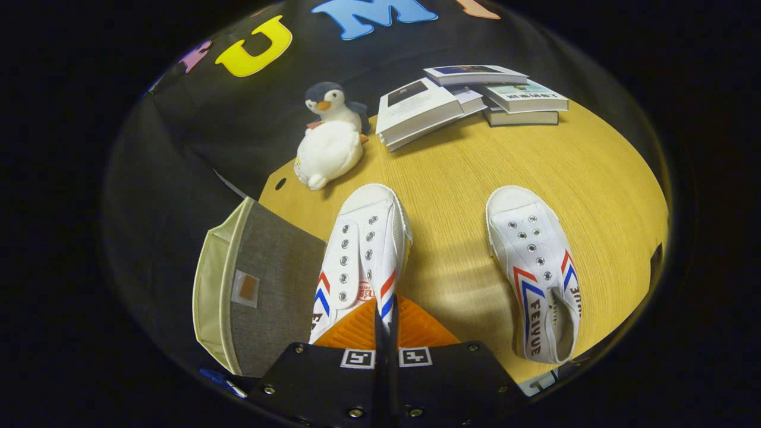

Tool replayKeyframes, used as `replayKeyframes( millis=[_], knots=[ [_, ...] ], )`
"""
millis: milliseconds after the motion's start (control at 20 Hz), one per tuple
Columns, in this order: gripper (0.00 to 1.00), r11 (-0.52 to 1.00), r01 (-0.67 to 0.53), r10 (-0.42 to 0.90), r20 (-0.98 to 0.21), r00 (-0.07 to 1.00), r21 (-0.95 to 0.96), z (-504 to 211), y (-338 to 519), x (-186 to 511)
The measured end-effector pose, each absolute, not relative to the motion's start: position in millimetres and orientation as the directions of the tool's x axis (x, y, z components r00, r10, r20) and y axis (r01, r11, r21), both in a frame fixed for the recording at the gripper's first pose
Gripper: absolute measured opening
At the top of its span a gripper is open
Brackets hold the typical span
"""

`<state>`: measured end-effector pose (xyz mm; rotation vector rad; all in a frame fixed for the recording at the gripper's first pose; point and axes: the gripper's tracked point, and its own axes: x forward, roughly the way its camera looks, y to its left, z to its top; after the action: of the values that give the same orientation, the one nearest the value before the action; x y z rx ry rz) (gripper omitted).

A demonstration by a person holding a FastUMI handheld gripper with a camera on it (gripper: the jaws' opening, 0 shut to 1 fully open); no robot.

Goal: Open the storage box then place both shoes into the box .Put the left shoe in first, then the right shoe, with the right side of both shoes facing outward in a uniform manner.

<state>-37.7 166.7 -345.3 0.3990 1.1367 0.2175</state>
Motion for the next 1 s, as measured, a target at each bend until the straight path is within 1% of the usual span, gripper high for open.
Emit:
replayKeyframes(
  millis=[300,550,700,1000],
  knots=[
    [0.00,0.888,-0.005,0.408,-0.784,0.468,0.460,-284.4,191.2,-20.2],
    [0.00,0.867,-0.070,0.457,-0.732,0.505,0.493,-238.7,226.4,-10.0],
    [0.00,0.855,-0.109,0.484,-0.706,0.518,0.507,-219.4,249.5,-9.1],
    [0.00,0.834,-0.163,0.529,-0.680,0.508,0.527,-201.7,294.8,-13.6]
  ],
)
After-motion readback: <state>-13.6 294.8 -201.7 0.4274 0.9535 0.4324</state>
